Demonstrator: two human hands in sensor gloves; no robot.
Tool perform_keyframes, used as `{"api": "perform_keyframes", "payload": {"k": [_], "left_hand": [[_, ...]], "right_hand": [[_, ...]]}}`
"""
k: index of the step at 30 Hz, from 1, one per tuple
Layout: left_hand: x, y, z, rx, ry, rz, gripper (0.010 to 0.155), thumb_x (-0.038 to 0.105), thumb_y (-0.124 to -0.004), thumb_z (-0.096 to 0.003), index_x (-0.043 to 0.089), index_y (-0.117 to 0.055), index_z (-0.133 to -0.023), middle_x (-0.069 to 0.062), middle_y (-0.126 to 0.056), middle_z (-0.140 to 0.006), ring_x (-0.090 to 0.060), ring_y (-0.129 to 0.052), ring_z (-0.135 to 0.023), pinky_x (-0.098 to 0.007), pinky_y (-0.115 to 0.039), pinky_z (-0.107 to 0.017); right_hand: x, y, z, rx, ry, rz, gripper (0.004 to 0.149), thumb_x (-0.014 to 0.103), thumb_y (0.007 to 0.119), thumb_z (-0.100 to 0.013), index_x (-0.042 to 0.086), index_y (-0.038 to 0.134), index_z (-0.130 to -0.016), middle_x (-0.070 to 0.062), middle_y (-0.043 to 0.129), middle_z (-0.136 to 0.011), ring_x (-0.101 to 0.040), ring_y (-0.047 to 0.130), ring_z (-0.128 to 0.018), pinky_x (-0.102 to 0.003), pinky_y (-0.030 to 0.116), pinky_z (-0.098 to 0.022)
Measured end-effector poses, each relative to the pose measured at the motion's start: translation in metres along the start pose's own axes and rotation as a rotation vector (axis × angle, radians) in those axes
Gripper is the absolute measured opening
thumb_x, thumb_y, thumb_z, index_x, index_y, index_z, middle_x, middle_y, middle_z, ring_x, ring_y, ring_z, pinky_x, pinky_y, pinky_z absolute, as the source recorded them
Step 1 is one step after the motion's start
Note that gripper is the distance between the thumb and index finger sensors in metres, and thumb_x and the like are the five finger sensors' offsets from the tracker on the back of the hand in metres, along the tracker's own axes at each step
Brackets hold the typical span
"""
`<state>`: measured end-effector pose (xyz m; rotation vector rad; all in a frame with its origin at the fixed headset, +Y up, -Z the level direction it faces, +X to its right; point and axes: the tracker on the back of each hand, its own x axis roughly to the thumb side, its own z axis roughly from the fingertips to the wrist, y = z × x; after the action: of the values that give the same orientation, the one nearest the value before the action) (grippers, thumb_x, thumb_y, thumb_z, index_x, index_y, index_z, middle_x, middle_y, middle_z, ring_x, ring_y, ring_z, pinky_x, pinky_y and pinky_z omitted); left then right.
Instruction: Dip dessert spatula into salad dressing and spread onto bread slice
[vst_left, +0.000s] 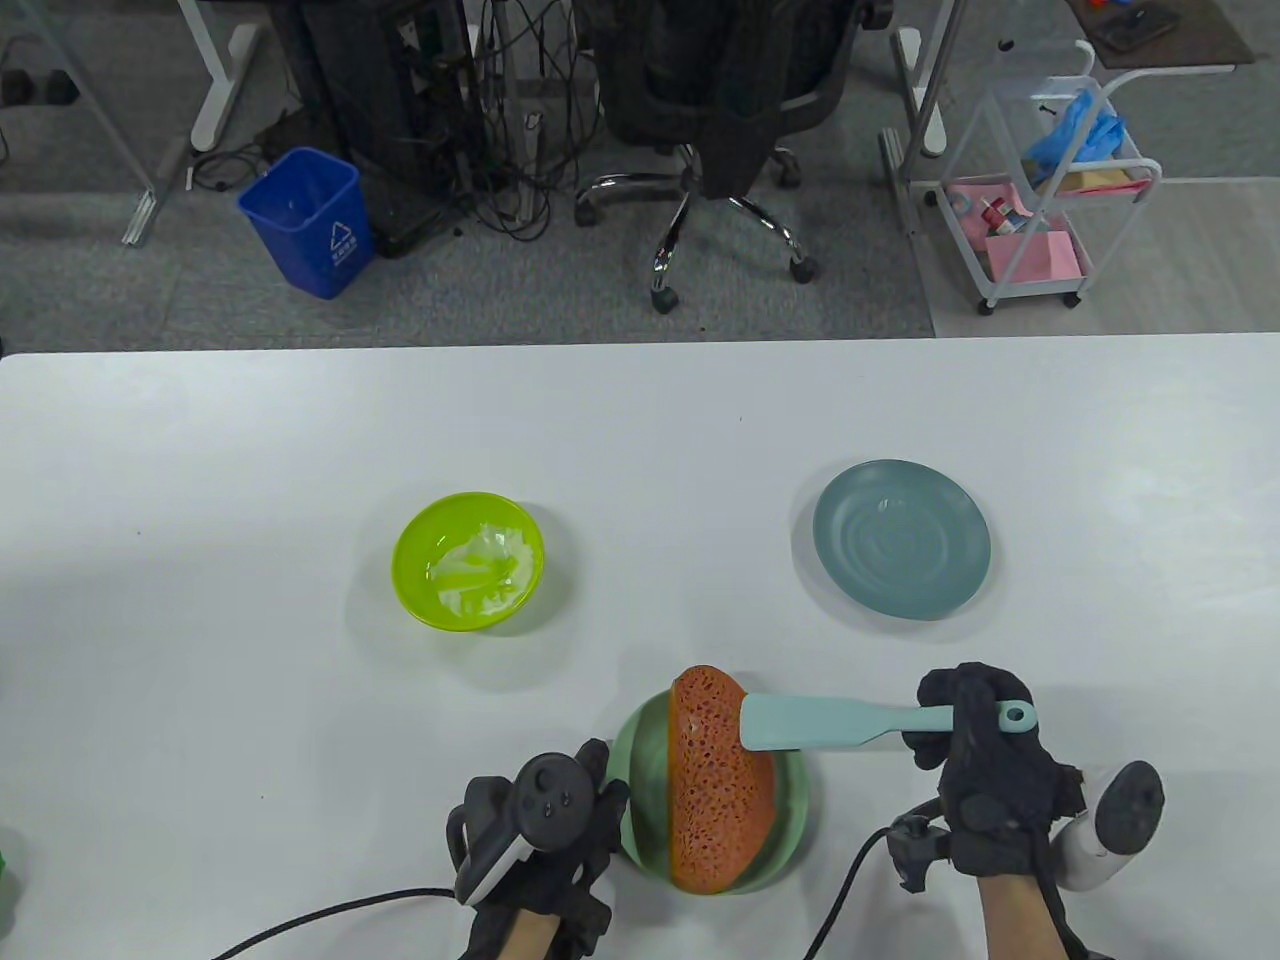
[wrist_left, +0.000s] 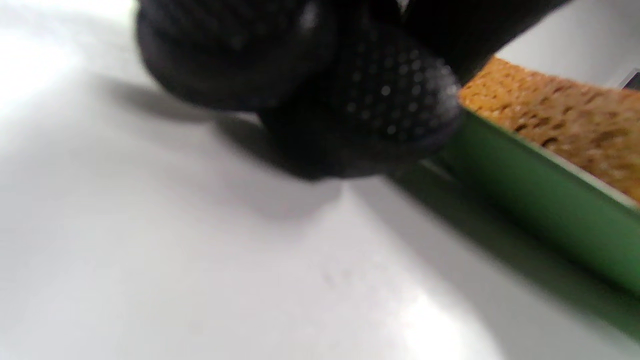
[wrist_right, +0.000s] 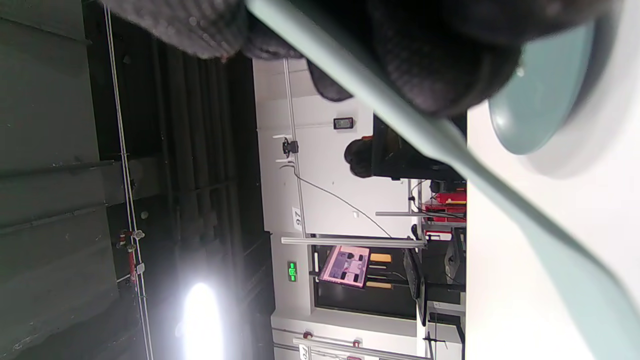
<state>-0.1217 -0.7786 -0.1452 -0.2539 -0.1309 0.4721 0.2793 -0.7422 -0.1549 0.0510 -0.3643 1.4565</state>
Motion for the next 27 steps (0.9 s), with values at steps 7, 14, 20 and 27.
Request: {"api": "perform_keyframes", "payload": {"k": [7,14,20,27], "left_hand": [[0.000,0.000,0.000,0.000,-0.001,0.001,0.056,0.041,-0.079,-0.0599,0.005,-0.074,-0.102,0.006,-0.103,-0.051,-0.005,-0.110,-0.022,-0.023,-0.097,-0.018],[0.000,0.000,0.000,0.000,0.000,0.001,0.056,0.041,-0.079,-0.0600,0.005,-0.074,-0.102,0.006,-0.103,-0.051,-0.005,-0.110,-0.022,-0.023,-0.097,-0.018],[0.000,0.000,0.000,0.000,0.000,0.001,0.056,0.041,-0.079,-0.0599,0.004,-0.074,-0.102,0.006,-0.103,-0.051,-0.005,-0.110,-0.022,-0.023,-0.097,-0.018],[0.000,0.000,0.000,0.000,0.000,0.001,0.056,0.041,-0.079,-0.0600,0.005,-0.074,-0.102,0.006,-0.103,-0.051,-0.005,-0.110,-0.022,-0.023,-0.097,-0.018]], "right_hand": [[-0.002,0.001,0.001,-0.009,-0.003,0.015,0.036,0.042,0.071,-0.060,0.018,0.067,-0.086,-0.018,0.075,-0.081,-0.047,0.089,-0.044,-0.045,0.080,-0.025],[-0.002,0.006,0.004,-0.036,-0.038,-0.041,0.036,0.042,0.073,-0.059,0.016,0.070,-0.084,-0.018,0.078,-0.077,-0.045,0.092,-0.039,-0.043,0.083,-0.021],[-0.006,0.018,0.006,0.005,-0.056,-0.068,0.038,0.042,0.080,-0.057,0.014,0.073,-0.082,-0.020,0.081,-0.075,-0.044,0.097,-0.037,-0.041,0.089,-0.018],[-0.011,0.029,0.008,0.063,-0.035,-0.053,0.039,0.041,0.085,-0.055,0.015,0.074,-0.082,-0.020,0.083,-0.075,-0.044,0.100,-0.036,-0.041,0.092,-0.018]]}}
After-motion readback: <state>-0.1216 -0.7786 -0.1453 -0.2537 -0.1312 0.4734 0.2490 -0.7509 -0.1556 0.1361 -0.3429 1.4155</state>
